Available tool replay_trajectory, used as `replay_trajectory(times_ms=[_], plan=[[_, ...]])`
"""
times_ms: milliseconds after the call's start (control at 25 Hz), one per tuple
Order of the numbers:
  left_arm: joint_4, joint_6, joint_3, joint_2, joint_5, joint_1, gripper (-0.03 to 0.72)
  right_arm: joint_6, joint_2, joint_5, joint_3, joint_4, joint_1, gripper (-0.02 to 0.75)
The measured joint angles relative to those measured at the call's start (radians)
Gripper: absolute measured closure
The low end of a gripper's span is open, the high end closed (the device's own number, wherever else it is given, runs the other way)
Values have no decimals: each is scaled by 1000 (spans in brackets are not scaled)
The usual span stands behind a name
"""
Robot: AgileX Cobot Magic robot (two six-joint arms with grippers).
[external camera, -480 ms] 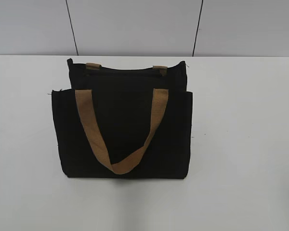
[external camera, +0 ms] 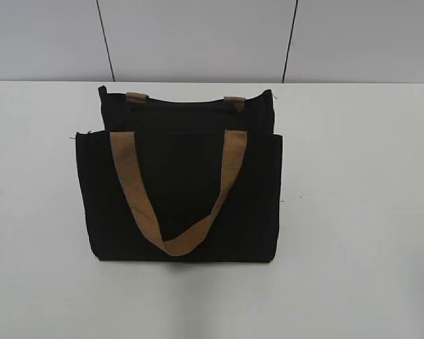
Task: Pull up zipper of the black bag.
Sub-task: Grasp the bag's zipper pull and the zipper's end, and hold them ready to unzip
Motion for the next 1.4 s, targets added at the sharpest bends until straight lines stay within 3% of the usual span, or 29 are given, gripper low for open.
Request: replay_trajectory(times_ms=[720,920,1240,1400], plan=[[-1,0,-15,0,-54,0,200,0,0,0,0,0,0,169],[2,0,30,10,-427,0,200,0,0,0,0,0,0,169],[-18,0,290,210,-1052,0,211,0,0,0,0,0,0,169],[-23,0,357,379,-1239,0,251,0,0,0,0,0,0,169]])
